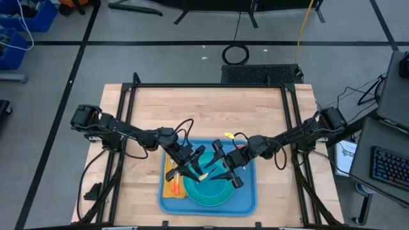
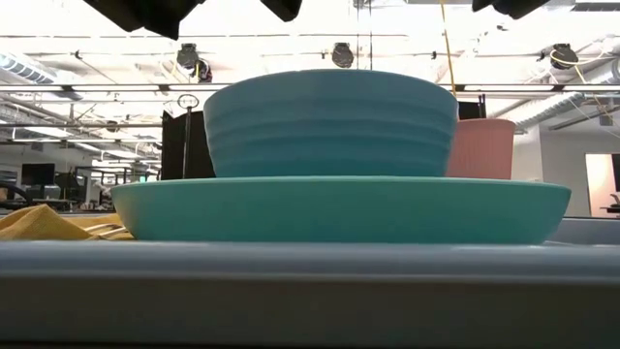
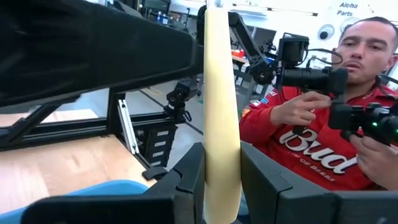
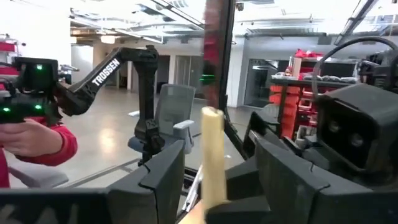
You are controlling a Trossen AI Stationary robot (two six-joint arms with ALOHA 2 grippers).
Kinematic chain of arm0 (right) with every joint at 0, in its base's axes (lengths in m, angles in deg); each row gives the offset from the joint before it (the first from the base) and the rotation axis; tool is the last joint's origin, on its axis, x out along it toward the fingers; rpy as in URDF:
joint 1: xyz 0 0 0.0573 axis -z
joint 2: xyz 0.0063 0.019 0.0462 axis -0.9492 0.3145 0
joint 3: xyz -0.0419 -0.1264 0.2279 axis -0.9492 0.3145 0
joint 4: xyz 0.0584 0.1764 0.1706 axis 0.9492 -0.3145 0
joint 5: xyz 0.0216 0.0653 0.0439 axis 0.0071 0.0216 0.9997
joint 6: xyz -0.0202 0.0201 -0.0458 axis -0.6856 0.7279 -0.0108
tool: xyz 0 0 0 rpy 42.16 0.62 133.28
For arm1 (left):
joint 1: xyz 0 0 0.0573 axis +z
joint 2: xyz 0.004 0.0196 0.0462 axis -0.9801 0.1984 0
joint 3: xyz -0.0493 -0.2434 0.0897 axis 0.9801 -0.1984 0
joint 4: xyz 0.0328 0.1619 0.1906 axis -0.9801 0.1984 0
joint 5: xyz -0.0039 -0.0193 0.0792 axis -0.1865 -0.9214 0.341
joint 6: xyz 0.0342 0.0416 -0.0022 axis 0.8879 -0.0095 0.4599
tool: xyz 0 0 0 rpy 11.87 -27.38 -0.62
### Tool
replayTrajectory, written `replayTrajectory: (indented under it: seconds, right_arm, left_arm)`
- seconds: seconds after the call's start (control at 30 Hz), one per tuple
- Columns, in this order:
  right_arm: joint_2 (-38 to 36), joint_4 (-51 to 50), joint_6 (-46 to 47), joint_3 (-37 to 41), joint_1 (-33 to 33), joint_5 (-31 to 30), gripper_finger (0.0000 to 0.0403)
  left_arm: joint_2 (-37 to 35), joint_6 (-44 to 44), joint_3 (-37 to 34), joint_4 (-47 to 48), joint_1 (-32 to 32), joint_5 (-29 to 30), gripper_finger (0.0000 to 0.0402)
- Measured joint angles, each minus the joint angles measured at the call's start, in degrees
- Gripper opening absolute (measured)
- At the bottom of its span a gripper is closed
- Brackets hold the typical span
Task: Set up tray
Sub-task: Put the yellow knife on top of the yellow napkin to the right of the orange spoon
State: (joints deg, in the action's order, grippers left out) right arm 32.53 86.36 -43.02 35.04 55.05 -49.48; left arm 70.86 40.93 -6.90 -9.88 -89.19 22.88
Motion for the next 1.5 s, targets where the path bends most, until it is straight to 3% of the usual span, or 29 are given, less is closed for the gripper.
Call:
replayTrajectory:
  seconds: [0.17,0.33,0.47,0.63,0.9,1.1,1.27,1.5]
  right_arm:
    - [0.0,0.0,0.9,0.0,-0.4,4.1,0.0185]
    - [0.0,0.0,2.3,0.0,-0.4,4.4,0.0185]
    - [0.0,-2.3,3.6,-0.9,-0.4,-0.9,0.0185]
    - [0.8,-5.5,3.3,-2.7,-0.3,0.1,0.0185]
    - [3.9,-4.1,2.8,-4.3,-0.3,4.6,0.0185]
    - [4.0,-1.3,2.8,-4.3,-0.3,4.6,0.0183]
    - [4.0,-0.8,2.9,-4.3,-0.3,4.7,0.0155]
    - [4.0,-0.9,2.3,-4.3,-0.3,4.6,0.0083]
  left_arm:
    - [0.0,-0.1,0.0,0.6,0.1,0.4,0.0079]
    - [0.0,-0.1,0.0,1.2,0.1,1.6,0.0079]
    - [0.0,-0.1,0.0,2.3,0.2,4.5,0.0079]
    - [0.0,0.5,0.0,2.9,0.2,5.5,0.0079]
    - [0.0,0.5,0.0,0.5,-0.1,-0.9,0.0079]
    - [0.0,0.8,0.0,1.2,-0.4,0.7,0.0079]
    - [0.0,0.9,0.0,1.6,-0.4,1.3,0.0079]
    - [0.0,1.0,0.0,1.7,-0.4,1.2,0.0079]
